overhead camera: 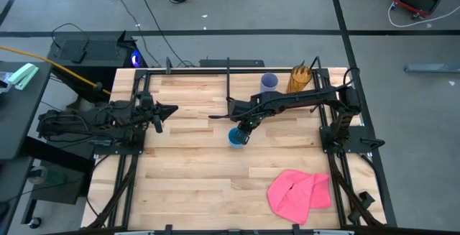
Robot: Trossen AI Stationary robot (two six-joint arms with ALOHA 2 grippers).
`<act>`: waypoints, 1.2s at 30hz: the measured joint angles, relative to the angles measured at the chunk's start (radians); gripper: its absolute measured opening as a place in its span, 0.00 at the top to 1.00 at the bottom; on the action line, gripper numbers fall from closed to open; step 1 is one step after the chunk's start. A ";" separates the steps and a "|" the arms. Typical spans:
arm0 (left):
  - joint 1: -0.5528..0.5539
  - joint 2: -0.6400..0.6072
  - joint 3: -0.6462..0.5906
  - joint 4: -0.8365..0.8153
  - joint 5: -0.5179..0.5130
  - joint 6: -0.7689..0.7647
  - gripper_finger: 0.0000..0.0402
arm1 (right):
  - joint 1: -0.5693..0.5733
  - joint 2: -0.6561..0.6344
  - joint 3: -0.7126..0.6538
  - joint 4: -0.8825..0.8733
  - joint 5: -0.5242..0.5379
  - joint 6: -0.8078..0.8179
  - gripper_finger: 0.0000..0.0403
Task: Stack small to large cups/mugs on shelf
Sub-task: Put the blue cup on the shelf
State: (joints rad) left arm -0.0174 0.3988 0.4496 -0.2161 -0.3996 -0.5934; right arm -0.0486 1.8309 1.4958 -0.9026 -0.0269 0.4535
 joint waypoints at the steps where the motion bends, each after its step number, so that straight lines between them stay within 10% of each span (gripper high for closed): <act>1: 0.000 0.000 0.000 0.000 0.000 0.000 0.98 | 0.000 0.000 -0.005 0.004 0.000 0.000 0.84; 36: 0.000 0.000 0.000 0.000 0.000 0.002 0.98 | 0.012 -0.001 -0.087 0.110 -0.013 0.026 0.97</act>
State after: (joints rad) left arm -0.0170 0.3988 0.4496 -0.2165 -0.4000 -0.5915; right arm -0.0368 1.8297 1.4090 -0.7924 -0.0394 0.4797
